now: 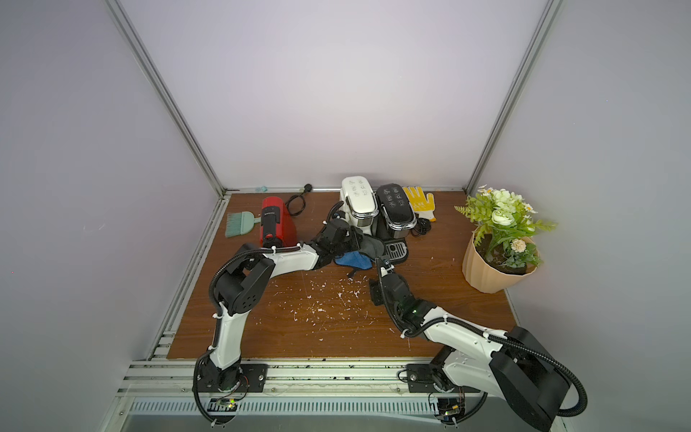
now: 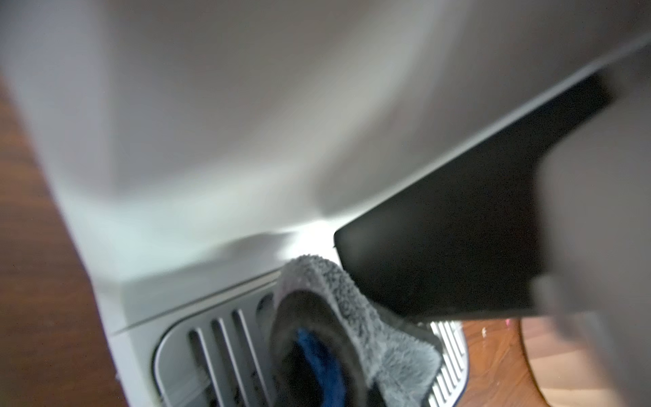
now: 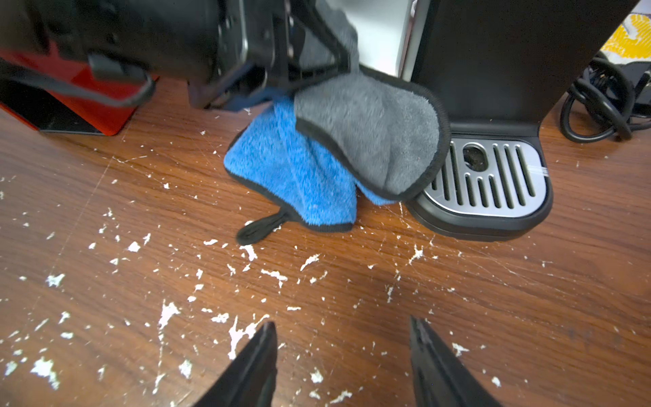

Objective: Wipe the surface of a coffee machine
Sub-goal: Wipe the dirt from the surface of the coffee machine.

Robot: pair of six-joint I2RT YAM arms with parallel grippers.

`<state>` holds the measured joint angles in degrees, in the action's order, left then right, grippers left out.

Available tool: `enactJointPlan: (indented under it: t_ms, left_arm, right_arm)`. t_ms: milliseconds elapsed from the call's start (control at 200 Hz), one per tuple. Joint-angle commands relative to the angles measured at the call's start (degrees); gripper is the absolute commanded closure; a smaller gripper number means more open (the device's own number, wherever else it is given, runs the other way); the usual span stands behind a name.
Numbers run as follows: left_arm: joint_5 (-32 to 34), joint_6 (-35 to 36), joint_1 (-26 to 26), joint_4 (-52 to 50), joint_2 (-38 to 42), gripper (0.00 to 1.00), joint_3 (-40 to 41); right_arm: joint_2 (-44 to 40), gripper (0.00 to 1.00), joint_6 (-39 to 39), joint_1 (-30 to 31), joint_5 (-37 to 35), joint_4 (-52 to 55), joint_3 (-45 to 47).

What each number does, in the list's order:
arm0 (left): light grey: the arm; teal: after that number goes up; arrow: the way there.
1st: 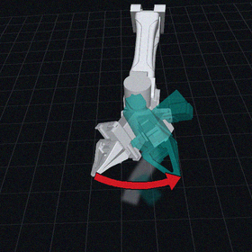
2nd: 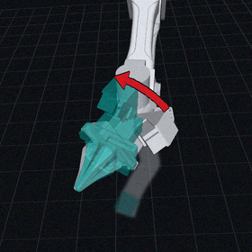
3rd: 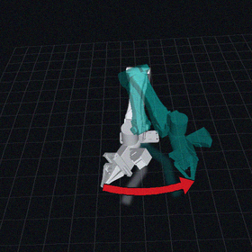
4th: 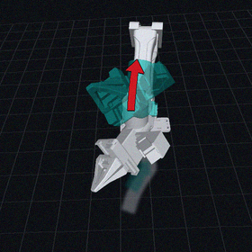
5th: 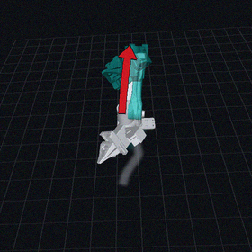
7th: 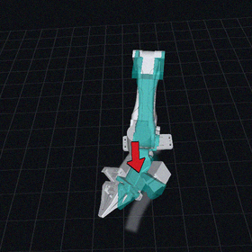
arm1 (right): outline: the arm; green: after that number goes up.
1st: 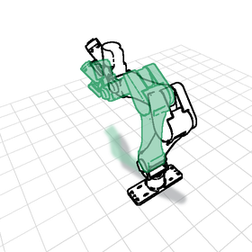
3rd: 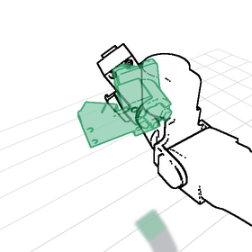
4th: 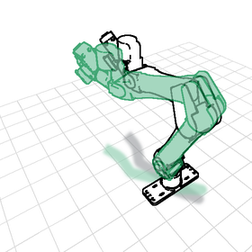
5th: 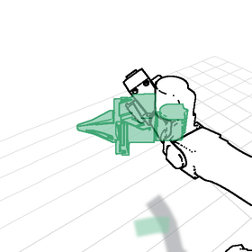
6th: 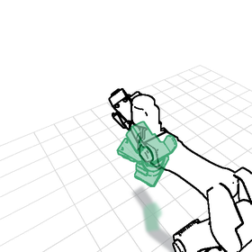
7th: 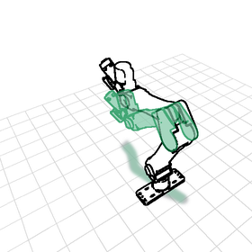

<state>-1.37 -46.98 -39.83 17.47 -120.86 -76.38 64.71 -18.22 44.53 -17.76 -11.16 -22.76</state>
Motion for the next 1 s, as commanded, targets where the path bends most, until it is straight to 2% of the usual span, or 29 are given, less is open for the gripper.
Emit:
enactJointPlan:
  t_ms: [0,130,315,525,691,826,996]
  left_arm:
    - [2.78,-0.08,3.16,-0.61,0.27,1.0,2.74]
    - [4.9,1.28,5.97,-1.77,1.75,1.0,4.93]
    - [9.28,6.27,8.15,-8.93,1.74,1.0,0.54]
    - [8.67,8.76,10.79,-10.84,3.07,1.0,-0.92]
    - [11.82,10.59,11.73,-12.51,5.87,1.0,-1.05]
    - [8.9,10.51,13.42,-12.65,7.67,1.0,-0.42]
    - [1.74,9.54,11.65,-8.08,12.94,1.0,4.36]
  right_arm:
    - [-0.89,0.38,0.07,-0.07,-0.71,-1.19,-0.03]
    - [-1.1,0.38,0.05,-0.07,-0.76,-1.34,0.16]
    - [-0.88,0.38,0.12,-0.07,-0.95,-1.26,-0.03]
    - [-1.23,0.38,0.14,-0.07,-1.51,-1.08,0.17]
    - [-0.94,0.38,0.2,-0.1,-1.49,-1.12,0.04]
    - [-0.81,0.38,0.12,-0.1,-1.31,-1.31,0.03]
    - [-0.13,0.38,0.13,-0.07,-1.49,-1.38,-0.1]
